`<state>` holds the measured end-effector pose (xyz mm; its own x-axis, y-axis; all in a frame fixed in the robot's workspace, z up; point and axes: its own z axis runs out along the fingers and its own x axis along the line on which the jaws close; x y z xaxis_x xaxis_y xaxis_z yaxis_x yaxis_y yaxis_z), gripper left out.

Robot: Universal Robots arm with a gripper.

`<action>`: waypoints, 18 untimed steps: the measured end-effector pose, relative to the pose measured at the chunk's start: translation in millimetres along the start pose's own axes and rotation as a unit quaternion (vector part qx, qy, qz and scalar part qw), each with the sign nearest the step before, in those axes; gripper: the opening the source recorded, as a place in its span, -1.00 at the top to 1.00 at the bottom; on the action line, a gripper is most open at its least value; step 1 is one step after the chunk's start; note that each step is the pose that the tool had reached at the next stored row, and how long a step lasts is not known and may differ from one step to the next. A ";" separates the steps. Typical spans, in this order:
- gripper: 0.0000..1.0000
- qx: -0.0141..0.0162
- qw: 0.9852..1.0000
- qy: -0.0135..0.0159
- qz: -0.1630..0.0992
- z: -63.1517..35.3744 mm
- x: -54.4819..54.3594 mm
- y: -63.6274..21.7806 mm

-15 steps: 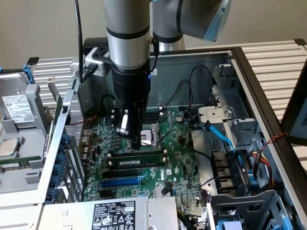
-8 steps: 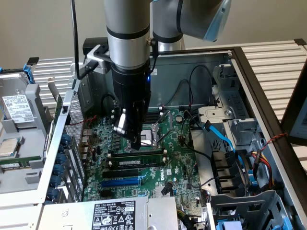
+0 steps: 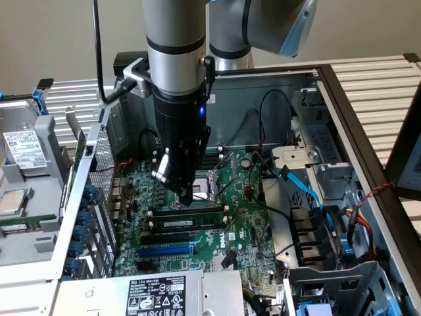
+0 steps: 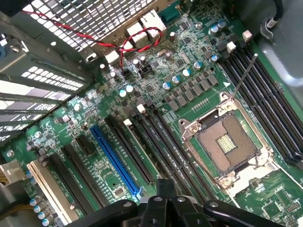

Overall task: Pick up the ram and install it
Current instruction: 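Press down the ram until it locks into place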

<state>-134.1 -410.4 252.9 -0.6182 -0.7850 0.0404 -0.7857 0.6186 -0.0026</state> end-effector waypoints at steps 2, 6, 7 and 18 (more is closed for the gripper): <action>0.79 -0.001 1.000 0.000 0.015 0.0 0.0 0.0; 0.79 -0.002 0.999 0.000 0.047 -0.1 0.0 0.0; 0.79 -0.002 0.999 0.000 0.054 0.0 0.0 0.0; 0.79 -0.005 0.991 0.000 0.136 -0.1 0.0 0.0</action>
<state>-134.1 -410.4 253.0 -0.8072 -0.5890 0.0405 -0.5895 0.8078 -0.0026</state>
